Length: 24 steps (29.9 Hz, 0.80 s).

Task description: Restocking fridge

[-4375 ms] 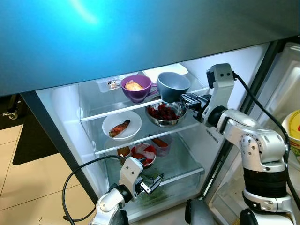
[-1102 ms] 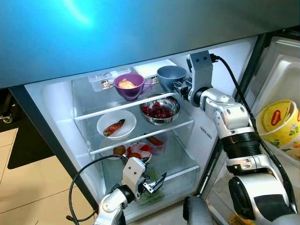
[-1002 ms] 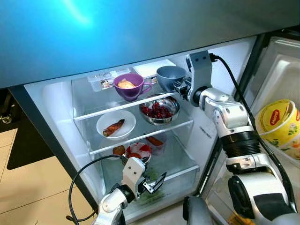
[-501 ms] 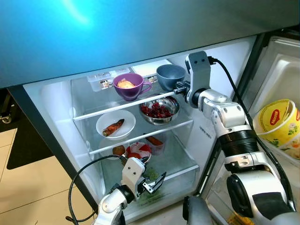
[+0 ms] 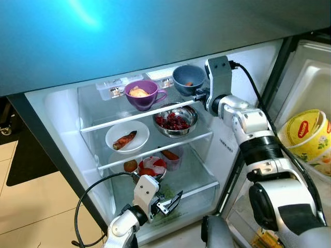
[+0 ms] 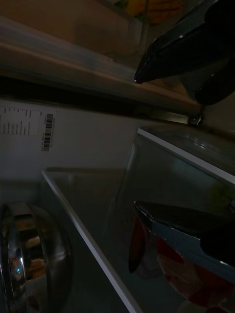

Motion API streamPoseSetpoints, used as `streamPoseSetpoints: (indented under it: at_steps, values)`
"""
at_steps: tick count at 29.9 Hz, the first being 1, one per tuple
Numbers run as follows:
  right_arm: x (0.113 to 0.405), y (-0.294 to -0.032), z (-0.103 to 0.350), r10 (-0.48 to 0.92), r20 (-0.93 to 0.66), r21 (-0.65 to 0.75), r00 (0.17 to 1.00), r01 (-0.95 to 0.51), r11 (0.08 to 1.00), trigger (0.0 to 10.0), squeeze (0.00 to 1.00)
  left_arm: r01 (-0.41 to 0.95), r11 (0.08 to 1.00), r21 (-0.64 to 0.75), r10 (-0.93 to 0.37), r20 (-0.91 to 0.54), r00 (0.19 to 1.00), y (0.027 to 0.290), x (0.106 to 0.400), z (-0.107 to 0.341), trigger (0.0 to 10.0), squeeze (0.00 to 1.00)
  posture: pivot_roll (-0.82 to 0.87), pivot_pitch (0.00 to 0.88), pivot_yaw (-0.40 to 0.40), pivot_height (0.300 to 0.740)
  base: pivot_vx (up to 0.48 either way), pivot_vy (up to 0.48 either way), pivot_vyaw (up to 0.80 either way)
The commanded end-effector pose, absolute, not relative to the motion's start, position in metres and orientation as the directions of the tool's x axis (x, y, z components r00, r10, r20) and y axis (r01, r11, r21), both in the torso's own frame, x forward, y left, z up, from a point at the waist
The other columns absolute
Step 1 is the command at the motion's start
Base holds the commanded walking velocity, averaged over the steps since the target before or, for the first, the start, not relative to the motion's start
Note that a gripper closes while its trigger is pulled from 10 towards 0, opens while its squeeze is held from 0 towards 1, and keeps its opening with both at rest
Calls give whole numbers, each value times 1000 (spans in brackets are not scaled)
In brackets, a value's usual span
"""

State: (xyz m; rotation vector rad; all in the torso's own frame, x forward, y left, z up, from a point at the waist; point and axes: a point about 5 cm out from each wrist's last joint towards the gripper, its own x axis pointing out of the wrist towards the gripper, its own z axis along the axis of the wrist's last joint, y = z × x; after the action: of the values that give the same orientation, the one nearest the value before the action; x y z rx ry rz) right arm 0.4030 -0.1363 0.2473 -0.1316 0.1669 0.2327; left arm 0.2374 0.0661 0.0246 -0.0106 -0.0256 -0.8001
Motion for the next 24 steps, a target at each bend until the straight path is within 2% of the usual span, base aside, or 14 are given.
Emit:
streamPoseSetpoints:
  at_steps: [1, 10, 24]
  values:
    - [406, -133, 254, 228, -155, -118, 961, -247, 962, 10000, 0, 715, 699, -26, -715, 29, 699, 61, 233, 23, 10000, 0, -61, 20, 22, 551, 0, 0, 0]
    - [410, -130, 254, 235, -167, -124, 958, -257, 959, 10000, 0, 713, 700, -28, -713, 32, 701, 60, 231, 23, 10000, 0, -58, 26, 17, 551, 0, 0, 0]
    - [405, -154, 272, 218, -186, -124, 958, -243, 962, 10000, 0, 720, 694, -27, -719, 29, 694, 59, 233, 24, 10000, 0, -71, 28, 24, 551, 0, 0, 0]
